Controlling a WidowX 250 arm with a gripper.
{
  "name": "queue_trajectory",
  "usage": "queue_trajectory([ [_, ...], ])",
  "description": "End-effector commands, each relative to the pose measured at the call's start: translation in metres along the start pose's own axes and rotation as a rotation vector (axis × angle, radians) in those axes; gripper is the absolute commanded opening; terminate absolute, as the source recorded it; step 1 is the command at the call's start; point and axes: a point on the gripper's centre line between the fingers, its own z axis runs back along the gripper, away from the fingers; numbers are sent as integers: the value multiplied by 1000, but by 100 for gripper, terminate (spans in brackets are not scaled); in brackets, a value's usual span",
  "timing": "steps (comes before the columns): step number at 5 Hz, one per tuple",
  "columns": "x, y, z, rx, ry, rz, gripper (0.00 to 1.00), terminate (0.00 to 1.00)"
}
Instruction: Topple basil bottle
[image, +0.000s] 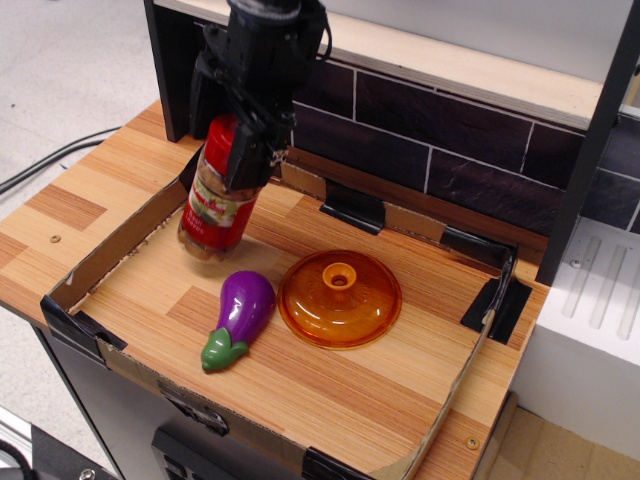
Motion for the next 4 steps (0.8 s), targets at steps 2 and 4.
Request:
queue_trajectory([
  [2, 5, 18, -8, 82, 60, 45, 0, 0],
  [4, 25, 17, -36, 141, -56, -61, 0, 0],
])
